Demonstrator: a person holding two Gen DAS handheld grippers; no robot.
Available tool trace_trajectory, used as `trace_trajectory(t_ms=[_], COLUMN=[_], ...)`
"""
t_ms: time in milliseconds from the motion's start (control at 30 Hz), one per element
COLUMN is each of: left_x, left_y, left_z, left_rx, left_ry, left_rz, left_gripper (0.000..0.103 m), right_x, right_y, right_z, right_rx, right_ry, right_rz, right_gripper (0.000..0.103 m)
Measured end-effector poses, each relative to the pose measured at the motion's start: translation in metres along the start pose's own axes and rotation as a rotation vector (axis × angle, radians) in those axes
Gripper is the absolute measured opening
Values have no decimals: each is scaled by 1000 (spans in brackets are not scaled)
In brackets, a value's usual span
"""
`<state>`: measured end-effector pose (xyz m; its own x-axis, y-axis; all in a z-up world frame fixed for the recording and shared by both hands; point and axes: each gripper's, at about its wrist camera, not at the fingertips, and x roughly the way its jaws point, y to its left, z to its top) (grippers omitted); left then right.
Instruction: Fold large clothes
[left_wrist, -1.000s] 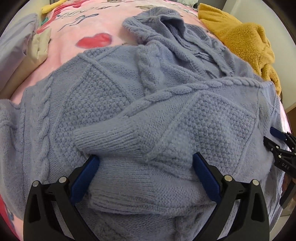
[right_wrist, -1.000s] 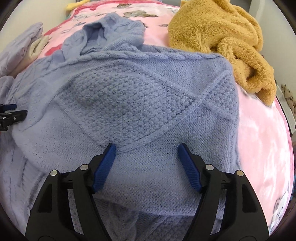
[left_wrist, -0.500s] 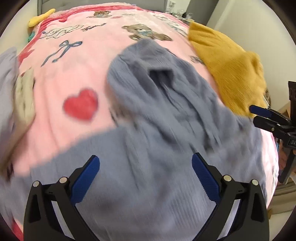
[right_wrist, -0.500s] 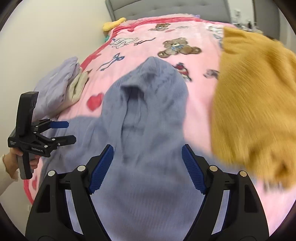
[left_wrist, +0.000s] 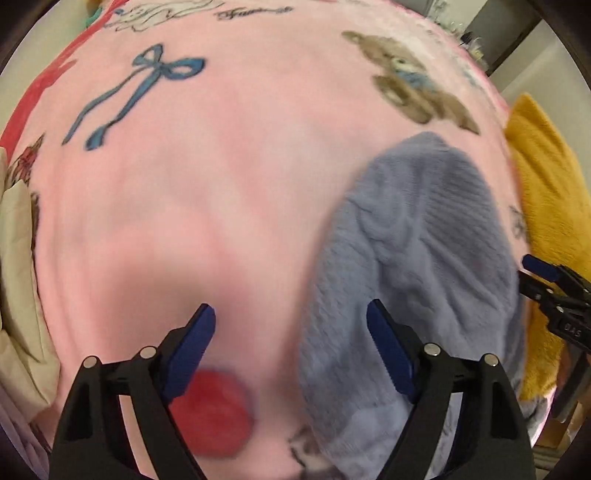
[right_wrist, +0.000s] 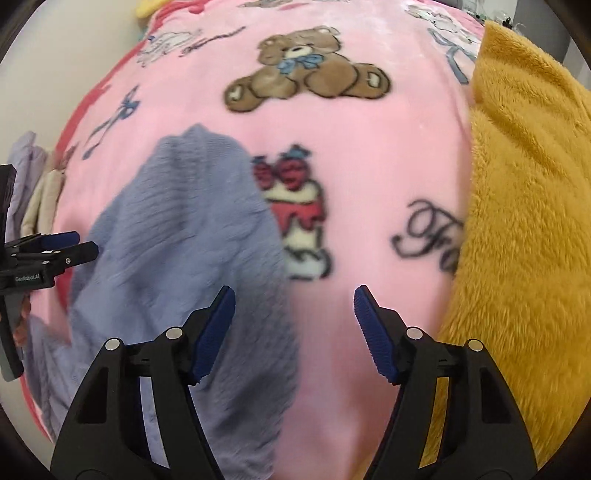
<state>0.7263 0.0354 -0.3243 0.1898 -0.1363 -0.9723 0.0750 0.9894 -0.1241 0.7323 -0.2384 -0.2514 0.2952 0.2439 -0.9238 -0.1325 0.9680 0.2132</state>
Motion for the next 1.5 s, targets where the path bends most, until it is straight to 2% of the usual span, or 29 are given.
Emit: trace_trajectory(t_ms=[167, 267, 367, 400, 433, 500, 533, 600, 633, 667, 700, 800, 900, 1100, 1200, 1233, 1333, 1400, 1500], left_x=[13, 21, 24, 24, 24, 22, 21, 18, 16, 16, 15, 9, -2, -56, -85, -93, -124, -146, -164], left_y=[-7, -16, -19, -19, -19, -22, -25, -32, -36, -39, -41, -37, -33, -30, -26, -21, -12, -4, -4], left_z=[10, 14, 17, 17, 18, 18, 17, 14, 12, 12, 13, 15, 10, -7, -31, -35, -63, -94, -142], left_rx=[55, 99, 110, 107, 104, 106, 110, 123, 133, 135, 131, 71, 29, 33, 50, 51, 48, 54, 102], left_ry=[8, 25, 34, 35, 36, 32, 32, 32, 32, 33, 36, 27, 0, -152, -221, -239, -320, -378, -442], left_rz=[51, 104, 122, 120, 120, 127, 132, 139, 146, 148, 132, 98, 27, -150, -198, -205, -269, -317, -325], left_gripper=[82, 82, 80, 76, 74, 61, 57, 43, 39, 31, 21, 7, 5, 5, 5, 5, 5, 5, 5], right_x=[12, 22, 28, 29, 30, 30, 31, 30, 29, 28, 27, 23, 4, -45, -79, -94, -133, -154, -177], right_y=[3, 6, 11, 12, 11, 10, 10, 9, 11, 13, 14, 19, 21, 17, 20, 22, 26, 30, 42], right_z=[9, 9, 9, 9, 9, 8, 8, 8, 7, 7, 6, 5, 1, -5, -20, -30, -65, -96, -143], right_rx=[-50, -44, -37, -38, -33, -14, -5, 12, 15, 16, 10, -1, -8, 39, -1, -13, -49, -70, -154], right_ry=[10, 33, 45, 44, 44, 49, 54, 54, 52, 48, 50, 39, -33, -155, -233, -272, -367, -399, -431], right_rz=[-24, -14, -3, 4, 17, 27, 36, 42, 49, 46, 52, 40, 34, 159, 194, 184, 227, 269, 265], right_gripper=[64, 47, 43, 36, 33, 19, 17, 7, 6, 6, 6, 5, 5, 5, 5, 5, 5, 5, 5])
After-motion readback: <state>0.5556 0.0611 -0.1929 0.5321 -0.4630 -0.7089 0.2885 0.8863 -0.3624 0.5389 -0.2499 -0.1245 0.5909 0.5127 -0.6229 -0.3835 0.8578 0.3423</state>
